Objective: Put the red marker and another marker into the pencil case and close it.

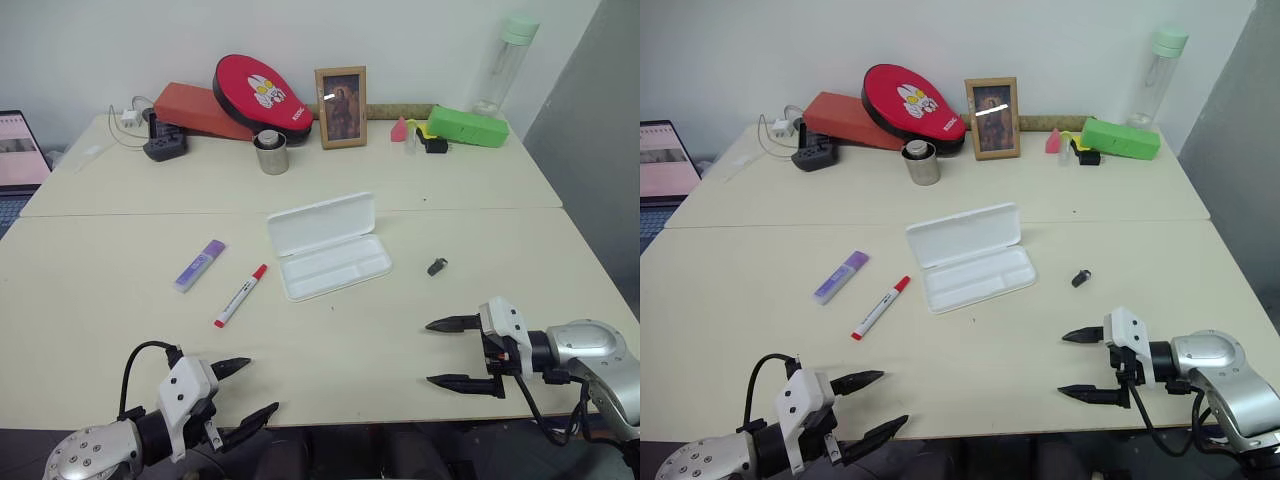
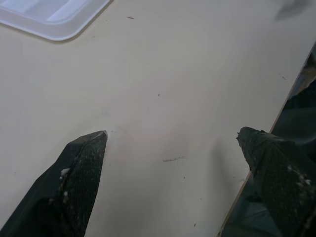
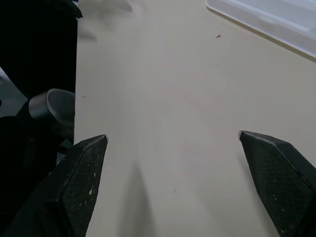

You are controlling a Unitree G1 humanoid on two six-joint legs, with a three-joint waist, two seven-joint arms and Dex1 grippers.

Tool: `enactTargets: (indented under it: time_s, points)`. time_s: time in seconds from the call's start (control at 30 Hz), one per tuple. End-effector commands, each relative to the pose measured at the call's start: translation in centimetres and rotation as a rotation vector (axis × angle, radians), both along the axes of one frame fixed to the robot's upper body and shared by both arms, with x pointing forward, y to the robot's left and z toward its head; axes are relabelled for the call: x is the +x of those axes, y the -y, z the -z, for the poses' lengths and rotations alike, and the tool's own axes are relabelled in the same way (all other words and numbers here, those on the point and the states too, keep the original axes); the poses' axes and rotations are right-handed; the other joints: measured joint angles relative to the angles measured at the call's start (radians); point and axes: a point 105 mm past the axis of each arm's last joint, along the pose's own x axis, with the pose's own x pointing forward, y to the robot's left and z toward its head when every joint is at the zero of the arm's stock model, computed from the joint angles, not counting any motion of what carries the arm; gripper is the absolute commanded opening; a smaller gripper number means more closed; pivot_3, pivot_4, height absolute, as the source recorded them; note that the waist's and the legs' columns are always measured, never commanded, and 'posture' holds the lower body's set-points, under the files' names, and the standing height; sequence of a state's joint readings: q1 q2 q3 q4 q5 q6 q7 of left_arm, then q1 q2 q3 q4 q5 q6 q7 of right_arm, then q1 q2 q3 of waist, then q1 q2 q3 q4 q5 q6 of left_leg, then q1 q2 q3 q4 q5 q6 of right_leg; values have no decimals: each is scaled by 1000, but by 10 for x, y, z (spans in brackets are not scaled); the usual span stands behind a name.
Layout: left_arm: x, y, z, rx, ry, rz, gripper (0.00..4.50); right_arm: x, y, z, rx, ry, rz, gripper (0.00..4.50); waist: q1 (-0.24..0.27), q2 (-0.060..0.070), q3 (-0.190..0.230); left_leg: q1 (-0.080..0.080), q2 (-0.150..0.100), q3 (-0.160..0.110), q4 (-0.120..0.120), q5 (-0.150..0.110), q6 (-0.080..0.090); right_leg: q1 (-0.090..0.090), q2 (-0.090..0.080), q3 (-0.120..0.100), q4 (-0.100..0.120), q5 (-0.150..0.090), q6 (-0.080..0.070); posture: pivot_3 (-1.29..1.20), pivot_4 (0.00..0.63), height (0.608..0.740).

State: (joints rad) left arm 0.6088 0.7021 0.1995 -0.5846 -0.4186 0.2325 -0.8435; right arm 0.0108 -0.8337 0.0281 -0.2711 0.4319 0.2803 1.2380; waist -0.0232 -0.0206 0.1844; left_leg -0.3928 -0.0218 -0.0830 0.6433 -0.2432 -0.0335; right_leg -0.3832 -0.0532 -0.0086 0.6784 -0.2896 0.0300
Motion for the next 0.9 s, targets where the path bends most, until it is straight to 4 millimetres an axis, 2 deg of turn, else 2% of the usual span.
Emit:
enactTargets:
  time_s: [0.03, 0.2, 0.33, 0.4, 0.5, 0.6, 0.77, 0.9]
  points:
    - [-1, 3, -2, -6, -2, 23, 4500, -1, -3, -11, 15, 36, -15, 4461, 0, 0, 0, 0, 0, 0, 0, 0, 0, 0, 0, 0, 0, 0, 0, 0, 150, 740]
    - [6, 6, -2, -3, 0, 38, 4500, -3, -2, -12, 10, 34, -16, 4461, 0, 0, 0, 0, 0, 0, 0, 0, 0, 0, 0, 0, 0, 0, 0, 0, 150, 740]
    - [26, 11, -11, -31, 20, 46, 4500, -1, -8, -30, 77, 64, -3, 4461, 0, 0, 0, 0, 0, 0, 0, 0, 0, 0, 0, 0, 0, 0, 0, 0, 150, 740]
    - [51, 17, -24, -43, 94, 45, 4500, 5, -15, -50, 131, 118, 5, 4461, 1, 0, 0, 0, 0, 0, 0, 0, 0, 0, 0, -1, 0, 0, 0, 0, 150, 740]
    - [87, 33, -43, -43, 145, 99, 4500, 17, -23, -80, 147, 235, 49, 4461, 2, 0, 0, 0, 0, 0, 1, 0, 0, 1, 1, -1, 1, 0, 1, 0, 150, 740]
    - [111, 45, -52, -21, 169, 140, 4500, 27, -25, -93, 132, 305, 109, 4461, 1, -2, -1, 2, -1, -1, 1, -2, 2, 3, 1, -1, 1, 0, 1, 0, 150, 740]
    - [138, 68, -51, 35, 184, 209, 4500, 35, -28, -101, 136, 341, 176, 4461, 5, -2, -1, 0, -2, 0, 1, -2, 2, 2, 0, -1, 1, 0, 2, 0, 150, 740]
    - [139, 92, -45, 29, 150, 295, 4500, 35, -30, -105, 140, 354, 206, 4461, 3, -2, 0, 0, -1, 0, 2, -2, 2, 2, 0, -1, 1, 0, 2, 0, 150, 740]
